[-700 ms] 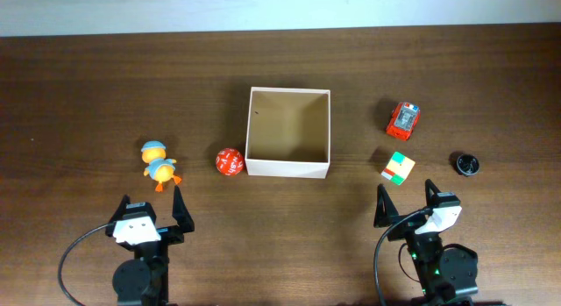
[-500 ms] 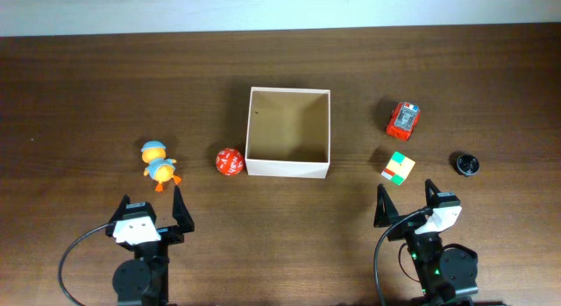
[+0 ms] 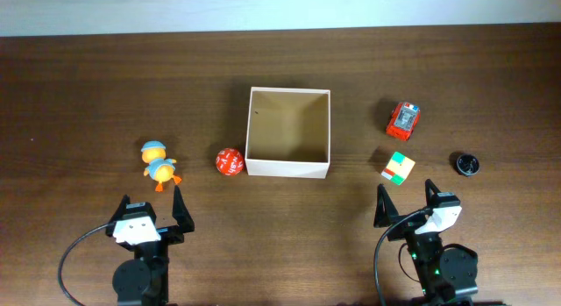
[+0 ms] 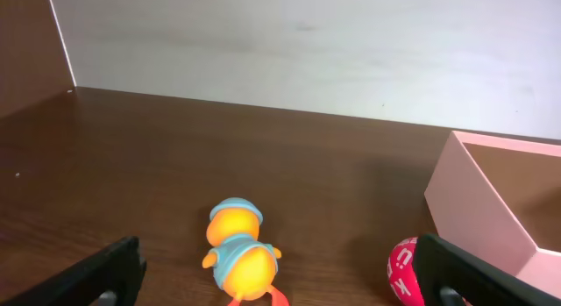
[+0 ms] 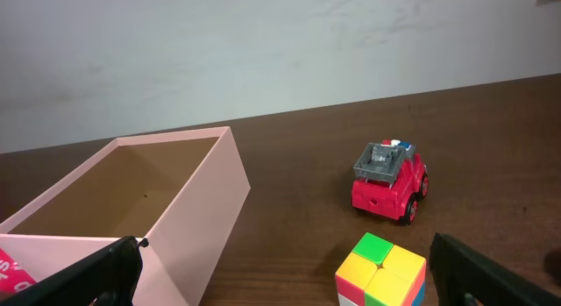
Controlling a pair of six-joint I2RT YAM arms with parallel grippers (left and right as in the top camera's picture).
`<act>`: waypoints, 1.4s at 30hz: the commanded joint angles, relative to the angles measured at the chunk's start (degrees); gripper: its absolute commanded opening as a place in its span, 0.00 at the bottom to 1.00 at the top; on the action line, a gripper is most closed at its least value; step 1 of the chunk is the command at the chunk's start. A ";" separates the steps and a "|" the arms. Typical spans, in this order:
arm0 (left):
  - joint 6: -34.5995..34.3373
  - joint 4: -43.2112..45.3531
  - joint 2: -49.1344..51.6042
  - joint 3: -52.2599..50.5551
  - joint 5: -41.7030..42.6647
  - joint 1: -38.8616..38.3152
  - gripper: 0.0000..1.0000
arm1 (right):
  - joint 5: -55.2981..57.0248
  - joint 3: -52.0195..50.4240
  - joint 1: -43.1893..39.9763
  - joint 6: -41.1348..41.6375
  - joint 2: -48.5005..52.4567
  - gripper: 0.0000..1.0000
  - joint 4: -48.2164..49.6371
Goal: Pack container
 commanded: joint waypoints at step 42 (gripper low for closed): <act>0.90 0.20 -0.46 -0.52 0.98 0.28 0.99 | 0.33 91.47 -1.60 -3.58 97.18 0.99 -51.47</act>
